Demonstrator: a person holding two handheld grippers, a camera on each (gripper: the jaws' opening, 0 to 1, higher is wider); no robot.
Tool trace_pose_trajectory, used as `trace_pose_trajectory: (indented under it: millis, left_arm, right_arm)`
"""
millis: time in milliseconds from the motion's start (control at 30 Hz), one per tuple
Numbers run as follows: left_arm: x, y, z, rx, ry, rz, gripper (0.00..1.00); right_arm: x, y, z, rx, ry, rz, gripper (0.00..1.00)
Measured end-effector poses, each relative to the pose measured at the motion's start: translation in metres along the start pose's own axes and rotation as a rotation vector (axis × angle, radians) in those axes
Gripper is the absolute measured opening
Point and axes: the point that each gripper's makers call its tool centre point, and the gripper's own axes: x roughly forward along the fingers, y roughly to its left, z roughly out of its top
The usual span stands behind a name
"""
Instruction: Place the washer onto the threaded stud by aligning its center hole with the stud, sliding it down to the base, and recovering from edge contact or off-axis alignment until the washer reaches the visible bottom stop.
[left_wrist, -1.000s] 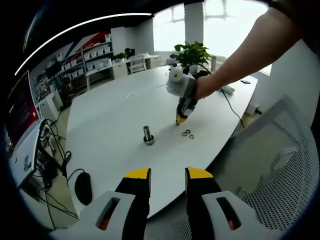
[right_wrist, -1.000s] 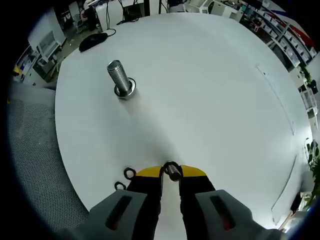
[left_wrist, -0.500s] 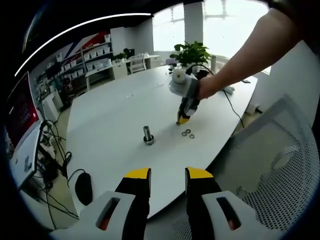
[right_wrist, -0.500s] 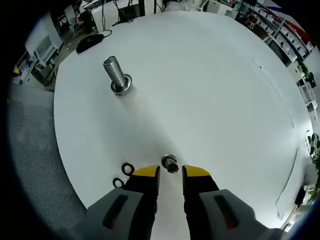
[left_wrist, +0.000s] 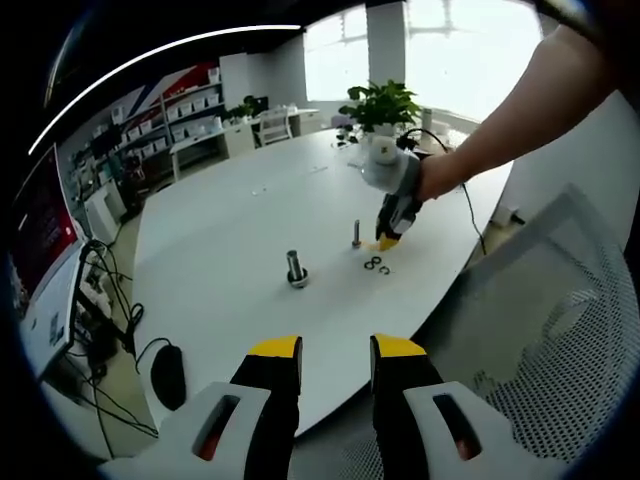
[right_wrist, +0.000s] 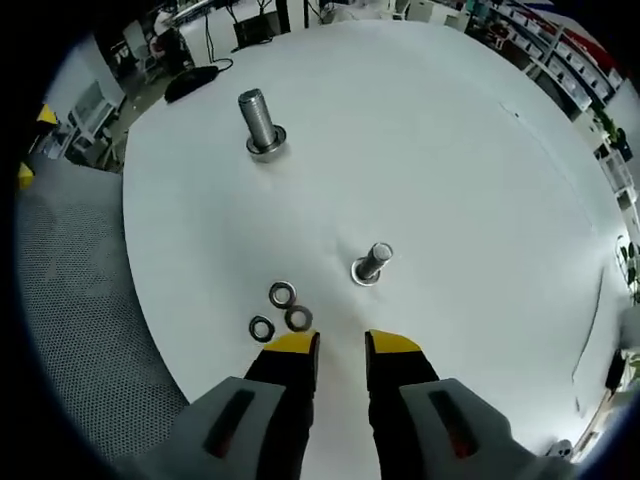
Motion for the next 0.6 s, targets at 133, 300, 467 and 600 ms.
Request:
trace_pose_trajectory:
  millis: [133, 300, 467, 600]
  left_arm:
    - [-0.001, 0.001, 0.000, -0.001, 0.001, 0.008, 0.25]
    - [-0.002, 0.002, 0.001, -0.001, -0.002, 0.011, 0.25]
    - [-0.002, 0.002, 0.001, 0.002, -0.003, 0.013, 0.25]
    - [-0.003, 0.003, 0.001, 0.002, -0.003, 0.018, 0.25]
  right_arm:
    - [0.002, 0.013, 0.001, -0.023, -0.011, 0.031, 0.21]
    - [0.001, 0.033, 0.005, -0.045, -0.037, 0.063, 0.21]
    - [0.004, 0.041, 0.004, -0.054, -0.034, 0.075, 0.21]
    - [0.004, 0.051, -0.001, -0.063, -0.012, 0.082, 0.20]
